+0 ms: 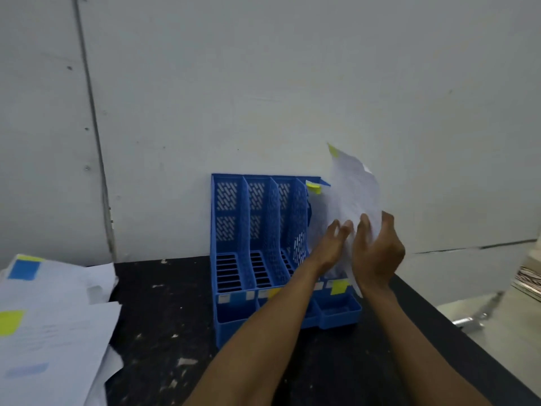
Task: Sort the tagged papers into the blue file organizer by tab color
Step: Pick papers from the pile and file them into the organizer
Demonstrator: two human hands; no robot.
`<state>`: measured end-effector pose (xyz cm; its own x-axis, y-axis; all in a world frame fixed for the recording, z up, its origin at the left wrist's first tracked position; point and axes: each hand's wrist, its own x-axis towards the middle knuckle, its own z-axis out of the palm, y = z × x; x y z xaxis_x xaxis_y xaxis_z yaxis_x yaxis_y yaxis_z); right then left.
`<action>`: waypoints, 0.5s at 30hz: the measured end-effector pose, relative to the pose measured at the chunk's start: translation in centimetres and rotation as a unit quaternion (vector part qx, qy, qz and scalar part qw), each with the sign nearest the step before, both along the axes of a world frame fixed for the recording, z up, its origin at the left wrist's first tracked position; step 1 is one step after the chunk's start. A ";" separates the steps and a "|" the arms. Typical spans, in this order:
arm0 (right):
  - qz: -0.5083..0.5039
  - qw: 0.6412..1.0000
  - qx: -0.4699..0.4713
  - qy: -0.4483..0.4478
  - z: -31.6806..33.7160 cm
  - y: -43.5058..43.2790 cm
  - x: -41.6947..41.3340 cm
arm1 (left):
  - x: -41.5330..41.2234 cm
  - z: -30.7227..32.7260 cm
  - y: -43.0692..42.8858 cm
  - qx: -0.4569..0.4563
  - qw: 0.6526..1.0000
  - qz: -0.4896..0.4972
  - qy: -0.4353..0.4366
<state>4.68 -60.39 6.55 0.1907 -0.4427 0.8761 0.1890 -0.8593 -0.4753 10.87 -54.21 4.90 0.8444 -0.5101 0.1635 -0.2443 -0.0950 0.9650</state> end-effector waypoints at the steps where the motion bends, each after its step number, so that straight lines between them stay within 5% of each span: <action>1: 0.009 1.000 -0.007 -0.001 -0.3 -0.3 0.3 | 0.9 -0.7 -1.0 -0.009 1.000 0.001 0.004; 8: 0.051 0.988 0.009 0.143 -3.7 -2.4 3.8 | 3.4 -2.7 -2.8 -0.074 0.991 0.105 0.023; 13: 0.079 0.991 0.078 0.078 -4.0 -0.8 4.5 | 3.2 -1.7 -1.6 -0.102 0.989 0.104 0.005; 15: 0.087 0.983 0.114 0.117 -4.2 -0.6 5.1 | 3.1 -1.6 -1.2 -0.090 0.991 0.103 0.001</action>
